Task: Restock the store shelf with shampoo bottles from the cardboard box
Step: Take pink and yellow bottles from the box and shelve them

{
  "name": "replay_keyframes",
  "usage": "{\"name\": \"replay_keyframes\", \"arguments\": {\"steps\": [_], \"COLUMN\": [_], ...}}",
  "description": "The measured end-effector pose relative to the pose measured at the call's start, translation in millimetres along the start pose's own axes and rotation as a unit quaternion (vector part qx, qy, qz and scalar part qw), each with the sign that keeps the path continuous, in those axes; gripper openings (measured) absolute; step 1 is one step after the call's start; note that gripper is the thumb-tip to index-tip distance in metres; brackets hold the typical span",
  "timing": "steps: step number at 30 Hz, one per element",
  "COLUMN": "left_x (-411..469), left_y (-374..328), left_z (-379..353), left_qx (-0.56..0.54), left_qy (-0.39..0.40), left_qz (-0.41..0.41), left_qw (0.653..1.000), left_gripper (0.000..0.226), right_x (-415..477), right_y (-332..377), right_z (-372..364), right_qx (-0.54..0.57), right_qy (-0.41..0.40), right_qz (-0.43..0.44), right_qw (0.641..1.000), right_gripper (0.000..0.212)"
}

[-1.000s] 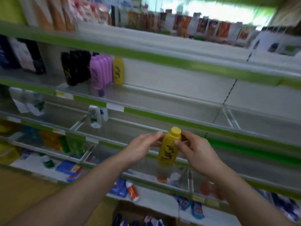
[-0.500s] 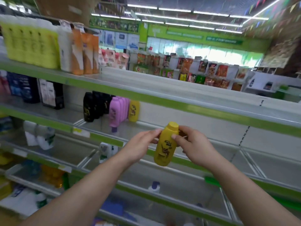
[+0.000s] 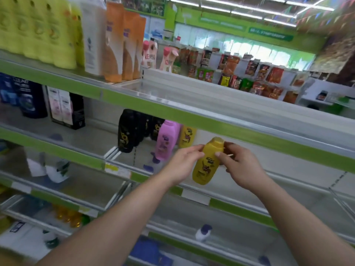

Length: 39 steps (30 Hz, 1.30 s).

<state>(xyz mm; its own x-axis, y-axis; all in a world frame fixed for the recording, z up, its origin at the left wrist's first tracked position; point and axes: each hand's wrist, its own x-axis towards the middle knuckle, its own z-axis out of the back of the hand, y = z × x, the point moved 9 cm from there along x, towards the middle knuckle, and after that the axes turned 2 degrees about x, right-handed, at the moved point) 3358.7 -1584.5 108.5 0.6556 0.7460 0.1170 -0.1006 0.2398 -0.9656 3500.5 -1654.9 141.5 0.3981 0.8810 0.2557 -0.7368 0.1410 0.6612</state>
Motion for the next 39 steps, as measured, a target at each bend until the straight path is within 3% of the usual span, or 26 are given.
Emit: {"name": "replay_keyframes", "arguments": {"steps": [4, 8, 11, 16, 21, 26, 27, 30, 31, 33, 39], "left_x": [22.0, 34.4, 46.3, 65.3, 75.9, 80.4, 80.2, 78.7, 78.1, 77.4, 83.8], "left_y": [18.3, 34.7, 45.4, 59.0, 68.0, 76.0, 77.1, 81.4, 83.8, 91.0, 112.2], "left_z": [7.0, 5.7, 5.9, 10.0, 16.7, 18.9, 19.3, 19.8, 18.8, 14.8, 4.2], "left_qx": [-0.027, -0.027, -0.020, -0.031, -0.026, 0.014, 0.021, 0.036, 0.044, 0.064, 0.094], "left_qy": [0.003, 0.005, 0.001, -0.005, -0.022, -0.062, -0.071, -0.106, -0.116, -0.124, -0.118], "left_qz": [0.026, 0.056, 0.065, 0.069, 0.072, 0.071, 0.069, 0.066, 0.067, 0.080, 0.108], "left_qw": [0.999, 0.998, 0.998, 0.997, 0.997, 0.995, 0.995, 0.992, 0.990, 0.987, 0.983], "left_gripper": [0.043, 0.051, 0.056, 0.064, 0.066, 0.070, 0.072, 0.079, 0.080, 0.081, 0.078], "right_x": [25.1, 41.4, 48.8, 64.3, 85.5, 108.1, 112.1, 113.6, 114.1, 110.5, 104.0], "right_y": [-6.5, -15.1, -17.2, -21.6, -21.1, -35.3, -38.7, -35.2, -35.6, -40.4, -63.0], "right_z": [-17.3, -27.2, -30.2, -40.2, -55.6, -72.3, -75.7, -81.2, -84.3, -92.6, -104.5], "right_qx": [-0.030, -0.039, -0.020, 0.008, -0.023, -0.027, -0.016, -0.006, -0.006, -0.001, -0.067], "right_qy": [-0.008, -0.021, -0.046, -0.052, -0.003, 0.012, 0.016, 0.015, 0.013, 0.009, -0.040], "right_qz": [-0.038, -0.064, -0.080, -0.110, -0.109, -0.135, -0.143, -0.148, -0.136, -0.120, -0.126], "right_qw": [0.999, 0.997, 0.996, 0.992, 0.994, 0.990, 0.989, 0.989, 0.991, 0.993, 0.989], "right_gripper": [0.037, 0.015, 0.031, 0.013, 0.010, 0.067, 0.066, 0.024, 0.019, 0.028, 0.020]}}
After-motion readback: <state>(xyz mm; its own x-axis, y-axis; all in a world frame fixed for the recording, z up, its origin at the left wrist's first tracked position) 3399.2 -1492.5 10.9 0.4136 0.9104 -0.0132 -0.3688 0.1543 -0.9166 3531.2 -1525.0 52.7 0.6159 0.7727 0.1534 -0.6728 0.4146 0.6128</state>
